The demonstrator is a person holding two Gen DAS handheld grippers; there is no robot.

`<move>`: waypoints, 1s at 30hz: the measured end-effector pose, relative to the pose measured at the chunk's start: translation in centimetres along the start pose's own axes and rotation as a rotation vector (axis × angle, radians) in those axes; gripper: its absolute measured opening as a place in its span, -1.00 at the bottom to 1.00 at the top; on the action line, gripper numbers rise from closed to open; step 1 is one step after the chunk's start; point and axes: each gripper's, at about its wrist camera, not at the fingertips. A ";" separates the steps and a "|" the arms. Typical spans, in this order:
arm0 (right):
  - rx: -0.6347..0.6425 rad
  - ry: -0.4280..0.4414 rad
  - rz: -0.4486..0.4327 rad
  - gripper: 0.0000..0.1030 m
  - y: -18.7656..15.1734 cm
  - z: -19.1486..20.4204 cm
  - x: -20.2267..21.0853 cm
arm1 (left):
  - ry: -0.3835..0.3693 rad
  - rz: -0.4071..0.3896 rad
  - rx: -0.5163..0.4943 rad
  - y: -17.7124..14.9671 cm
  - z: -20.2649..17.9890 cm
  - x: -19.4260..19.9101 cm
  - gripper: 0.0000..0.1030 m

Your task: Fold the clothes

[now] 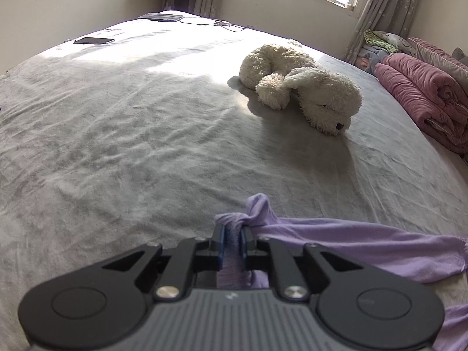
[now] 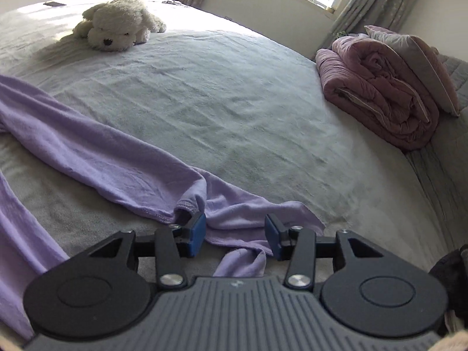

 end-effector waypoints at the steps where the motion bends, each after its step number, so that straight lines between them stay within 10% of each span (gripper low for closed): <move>1: -0.089 -0.003 -0.005 0.00 0.0 -1.3 -0.1 | -0.015 0.003 0.024 0.2 0.3 -0.1 -0.57; 7: -0.460 0.026 -0.021 0.01 -1.0 -5.3 -1.4 | -0.061 0.006 0.091 0.9 0.5 -0.8 -0.50; 16: -0.490 -0.045 0.014 0.01 -1.6 -7.1 -4.7 | -0.031 0.029 -0.020 0.8 -2.2 -2.6 -0.52; 21: -0.514 0.001 0.054 0.01 -2.5 -7.4 -7.0 | -0.026 0.055 -0.090 0.5 -3.3 -3.5 -0.84; 23: -0.492 -0.005 0.048 -0.14 -2.6 -7.1 -7.1 | -0.013 0.064 -0.117 0.3 -3.8 -3.8 -0.93; 25: -0.461 -0.019 0.040 -0.91 -2.5 -7.0 -6.9 | 0.007 0.065 -0.138 0.2 -4.2 -4.0 -0.99; 30: -0.425 -0.115 -0.024 -0.98 -2.1 -7.1 -5.5 | 0.060 0.003 -0.154 0.8 -4.5 -3.2 -1.00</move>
Point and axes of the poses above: each gripper's, at about its wrist camera, not at the fingertips, and x roughly against the way its jaws point, z to its left, y to its top, and after that the axes turned 9 degrees about z, right-handed
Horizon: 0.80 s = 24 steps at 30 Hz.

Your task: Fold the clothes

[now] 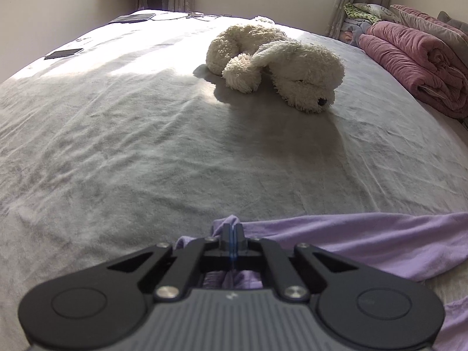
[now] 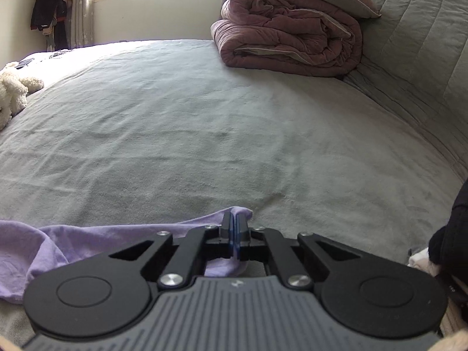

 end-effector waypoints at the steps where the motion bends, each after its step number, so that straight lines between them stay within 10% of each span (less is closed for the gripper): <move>1: 0.003 -0.023 -0.022 -0.99 0.2 -0.1 0.4 | 0.010 -0.020 0.006 0.1 0.2 0.4 -1.00; 13: 0.087 -0.213 -0.255 -0.99 1.5 1.2 4.0 | -0.006 -0.075 0.141 1.2 3.2 1.8 -1.00; 19: 0.092 -0.225 -0.219 -0.99 1.4 1.2 3.0 | -0.057 -0.017 0.196 1.2 4.6 1.2 -0.97; 24: 0.089 -0.237 -0.219 -0.99 1.5 1.2 3.0 | -0.096 0.037 0.219 1.0 5.2 0.5 -0.31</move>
Point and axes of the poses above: each gripper's, at about its wrist camera, not at the fingertips, and x roughly against the way its jaws point, z to its left, y to its top, and after that the axes turned 9 degrees about z, right-handed
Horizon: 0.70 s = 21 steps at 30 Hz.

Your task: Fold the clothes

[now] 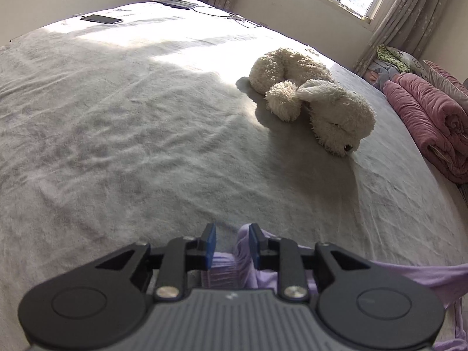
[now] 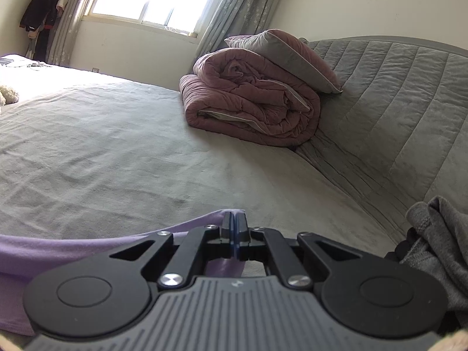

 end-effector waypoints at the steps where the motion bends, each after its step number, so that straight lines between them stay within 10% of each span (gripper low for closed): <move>1: -0.001 -0.002 -0.002 -0.99 0.0 0.0 0.1 | 0.016 0.010 -0.014 -0.1 -0.1 -0.1 -0.29; 11: 0.020 -0.002 0.025 -0.99 -0.5 0.8 -0.5 | 0.213 0.014 -0.274 -2.1 -3.9 -1.6 -0.55; 21: -0.021 -0.031 -0.046 -0.99 0.6 0.6 0.5 | 0.249 -0.153 -0.224 -0.1 -4.0 0.8 -0.56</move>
Point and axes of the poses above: each gripper's, at about its wrist camera, not at the fingertips, and x roughly against the way its jaws point, z to its left, y to its top, and after that the axes turned 9 degrees about z, right-handed
